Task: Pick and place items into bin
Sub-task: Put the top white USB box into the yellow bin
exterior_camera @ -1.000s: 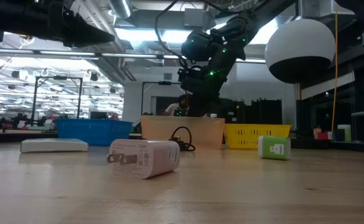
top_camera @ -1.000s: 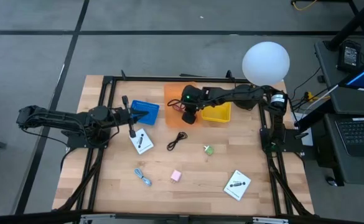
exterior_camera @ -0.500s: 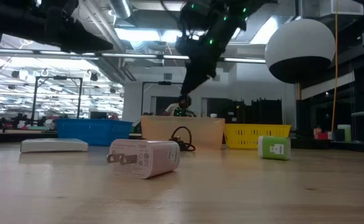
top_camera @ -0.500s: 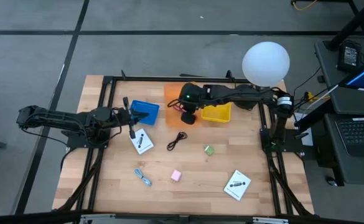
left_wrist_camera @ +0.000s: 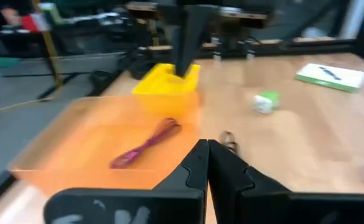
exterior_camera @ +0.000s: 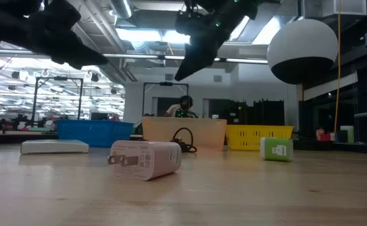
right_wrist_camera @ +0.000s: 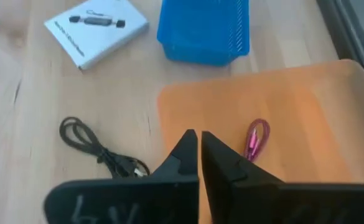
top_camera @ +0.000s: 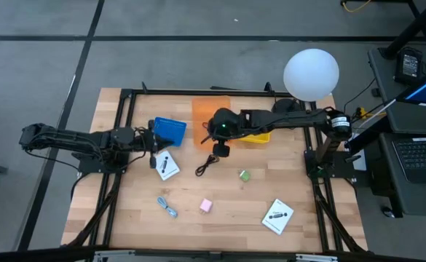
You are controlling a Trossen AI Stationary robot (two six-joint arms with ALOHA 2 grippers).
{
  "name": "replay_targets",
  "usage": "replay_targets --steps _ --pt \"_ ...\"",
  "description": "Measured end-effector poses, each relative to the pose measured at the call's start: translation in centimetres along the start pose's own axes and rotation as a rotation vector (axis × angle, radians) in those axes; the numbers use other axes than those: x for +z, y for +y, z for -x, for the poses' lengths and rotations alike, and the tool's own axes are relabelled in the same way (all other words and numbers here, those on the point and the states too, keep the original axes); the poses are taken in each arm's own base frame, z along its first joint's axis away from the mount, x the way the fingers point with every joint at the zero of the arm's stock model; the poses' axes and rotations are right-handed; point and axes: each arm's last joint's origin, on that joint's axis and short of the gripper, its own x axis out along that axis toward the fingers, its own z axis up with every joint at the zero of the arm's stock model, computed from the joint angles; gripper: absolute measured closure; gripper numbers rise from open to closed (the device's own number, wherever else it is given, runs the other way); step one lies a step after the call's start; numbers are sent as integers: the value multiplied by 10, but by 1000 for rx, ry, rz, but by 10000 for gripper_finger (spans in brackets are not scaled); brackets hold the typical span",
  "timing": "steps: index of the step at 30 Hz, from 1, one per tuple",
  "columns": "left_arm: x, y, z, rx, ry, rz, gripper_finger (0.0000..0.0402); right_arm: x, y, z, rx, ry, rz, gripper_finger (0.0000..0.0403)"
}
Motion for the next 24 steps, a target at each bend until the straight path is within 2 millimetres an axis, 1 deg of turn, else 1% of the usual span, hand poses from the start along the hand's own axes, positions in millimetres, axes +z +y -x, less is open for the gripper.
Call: replay_targets --steps 2,6,10,13,17,21,24 --pt "-2 -1 0 -21 1 1 398 -7 1 -3 1 -41 -15 398" --pt "-3 -1 -1 -10 -11 10 398 -30 3 -7 -3 -68 -18 398" --pt "-3 -1 -1 -9 -12 10 398 -43 2 8 -10 -171 -27 398" --pt "-3 0 -1 1 -10 10 398 -61 2 19 -13 -226 -32 398" --pt "-3 0 -1 7 -10 10 398 -83 2 36 -21 -341 -31 398" --pt "-3 0 -1 7 -9 10 398 -112 4 42 -9 -399 -18 398" --pt "-3 0 -1 7 -11 10 398 -126 5 48 3 -454 -15 398"
